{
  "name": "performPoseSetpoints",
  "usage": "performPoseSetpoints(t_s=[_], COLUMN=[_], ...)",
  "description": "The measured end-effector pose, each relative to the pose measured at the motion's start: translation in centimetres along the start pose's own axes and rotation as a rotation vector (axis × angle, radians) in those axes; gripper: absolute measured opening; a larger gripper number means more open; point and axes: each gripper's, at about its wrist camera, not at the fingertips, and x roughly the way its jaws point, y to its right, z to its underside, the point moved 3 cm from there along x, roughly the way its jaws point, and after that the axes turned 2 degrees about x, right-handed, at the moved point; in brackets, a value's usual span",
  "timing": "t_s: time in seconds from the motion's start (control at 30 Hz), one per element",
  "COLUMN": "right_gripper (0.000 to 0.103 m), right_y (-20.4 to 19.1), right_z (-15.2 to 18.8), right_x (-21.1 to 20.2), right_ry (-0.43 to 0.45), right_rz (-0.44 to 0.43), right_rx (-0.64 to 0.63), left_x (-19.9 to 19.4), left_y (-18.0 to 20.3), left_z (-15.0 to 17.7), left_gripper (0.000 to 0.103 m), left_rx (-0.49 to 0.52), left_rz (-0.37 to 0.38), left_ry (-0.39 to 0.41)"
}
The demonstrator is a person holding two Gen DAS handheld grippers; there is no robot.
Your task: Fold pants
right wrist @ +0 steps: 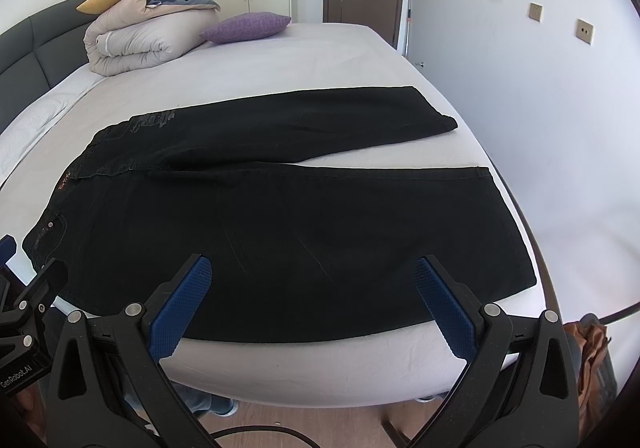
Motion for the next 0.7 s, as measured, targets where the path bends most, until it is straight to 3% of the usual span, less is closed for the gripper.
performPoseSetpoints(t_s=[0.7], right_gripper=[0.103], right_y=[-0.8], right_z=[1.3], right_x=[0.4], right_ry=[-0.007], right_rz=[-0.003], right_rx=[-0.001], left_x=[0.0], left_y=[-0.1], left_z=[0.1], left_gripper=[0.103], left_rx=[-0.002], left_rz=[-0.01], left_ry=[-0.007])
